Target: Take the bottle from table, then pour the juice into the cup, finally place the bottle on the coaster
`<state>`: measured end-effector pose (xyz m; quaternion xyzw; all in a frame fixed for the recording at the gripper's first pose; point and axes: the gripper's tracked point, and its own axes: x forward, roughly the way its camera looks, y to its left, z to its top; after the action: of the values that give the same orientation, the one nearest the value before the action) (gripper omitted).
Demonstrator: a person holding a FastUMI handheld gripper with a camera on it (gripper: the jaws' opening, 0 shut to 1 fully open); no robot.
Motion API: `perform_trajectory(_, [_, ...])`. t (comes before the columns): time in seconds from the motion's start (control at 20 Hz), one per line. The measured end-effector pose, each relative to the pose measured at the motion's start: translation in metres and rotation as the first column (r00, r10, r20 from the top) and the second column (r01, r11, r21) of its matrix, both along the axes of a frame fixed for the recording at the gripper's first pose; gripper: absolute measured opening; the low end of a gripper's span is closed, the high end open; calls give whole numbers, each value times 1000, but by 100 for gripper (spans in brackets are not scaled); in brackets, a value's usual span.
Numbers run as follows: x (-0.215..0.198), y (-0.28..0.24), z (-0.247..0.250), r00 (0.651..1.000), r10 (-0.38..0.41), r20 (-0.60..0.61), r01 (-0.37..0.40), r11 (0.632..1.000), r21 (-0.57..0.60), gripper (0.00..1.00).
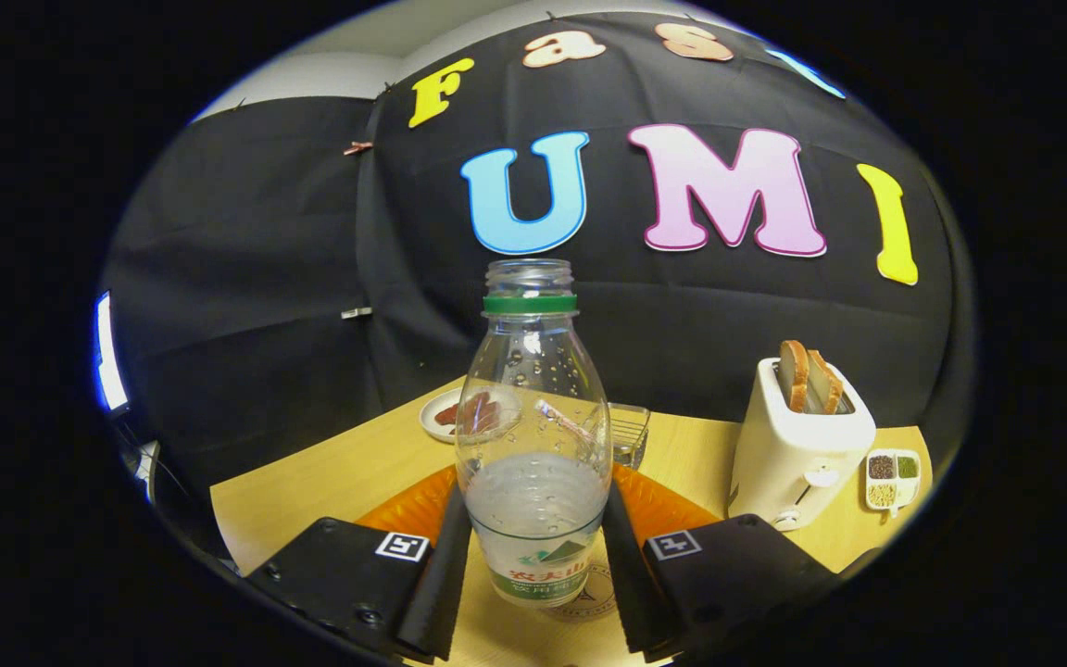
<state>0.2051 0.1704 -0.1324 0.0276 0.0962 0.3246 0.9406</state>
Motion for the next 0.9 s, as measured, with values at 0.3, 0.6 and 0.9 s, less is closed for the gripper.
perform_trajectory(0.3, [19, -11, -38, 999, -34, 16, 34, 999, -15, 73])
perform_trajectory(0.6, [20, -13, -60, 998, -57, 20, 58, 998, -32, 73])
perform_trajectory(0.9, [23, -17, -76, 997, -74, 33, 76, 996, -49, 75])
